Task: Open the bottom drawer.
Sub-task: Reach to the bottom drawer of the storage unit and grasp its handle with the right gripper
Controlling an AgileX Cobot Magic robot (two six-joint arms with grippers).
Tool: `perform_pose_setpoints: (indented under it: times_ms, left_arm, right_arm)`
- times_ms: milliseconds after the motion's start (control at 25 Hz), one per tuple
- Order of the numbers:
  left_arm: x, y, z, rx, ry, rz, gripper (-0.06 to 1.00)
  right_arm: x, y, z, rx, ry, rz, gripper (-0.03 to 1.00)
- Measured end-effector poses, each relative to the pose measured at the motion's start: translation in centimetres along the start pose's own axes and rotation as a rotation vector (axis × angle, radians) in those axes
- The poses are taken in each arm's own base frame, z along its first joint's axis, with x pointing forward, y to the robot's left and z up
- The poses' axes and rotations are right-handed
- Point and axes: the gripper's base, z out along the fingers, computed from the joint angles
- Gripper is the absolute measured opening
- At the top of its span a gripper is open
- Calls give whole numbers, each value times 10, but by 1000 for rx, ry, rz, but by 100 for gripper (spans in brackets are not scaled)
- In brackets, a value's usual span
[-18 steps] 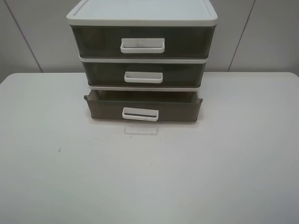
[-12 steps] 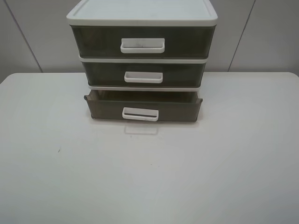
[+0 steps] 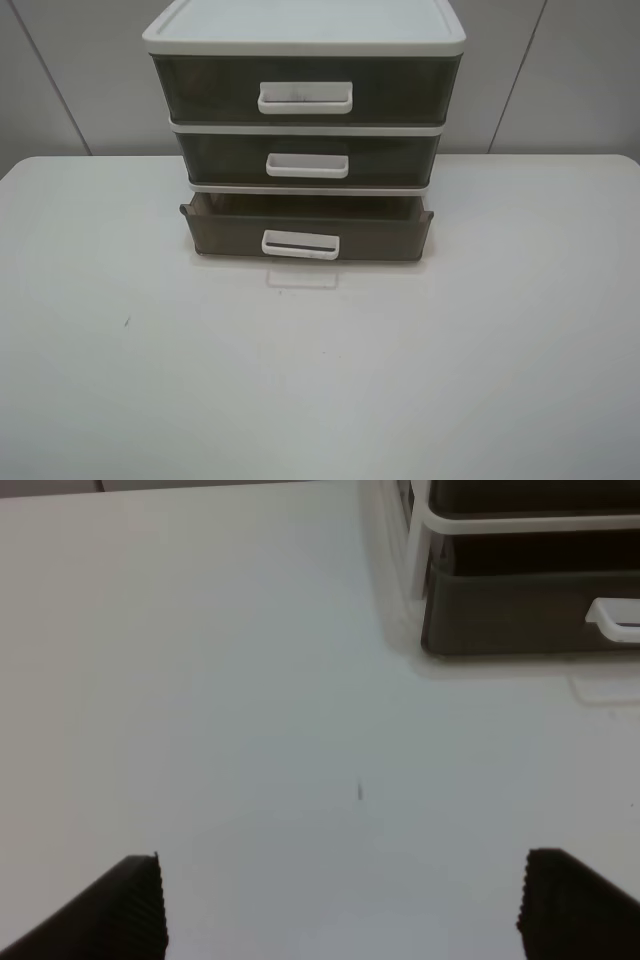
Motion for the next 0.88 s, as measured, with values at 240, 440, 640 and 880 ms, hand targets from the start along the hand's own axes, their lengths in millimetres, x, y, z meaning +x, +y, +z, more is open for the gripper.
perform_pose_setpoints:
  times_ms: [240,440,640,880]
  left_arm:
    - [0,0,0,0,0,0,72]
    - [0,0,0,0,0,0,72]
    - [0,0,0,0,0,0,72]
    - [0,0,0,0,0,0,72]
  right_arm:
    - [-17,0,11,-3,95,-21,63]
    - [-74,6,26,-64,186,-65,63]
    - [-125,22,68,-116,252,-105,63]
    - [-127,78,134,-316,346,-237,63]
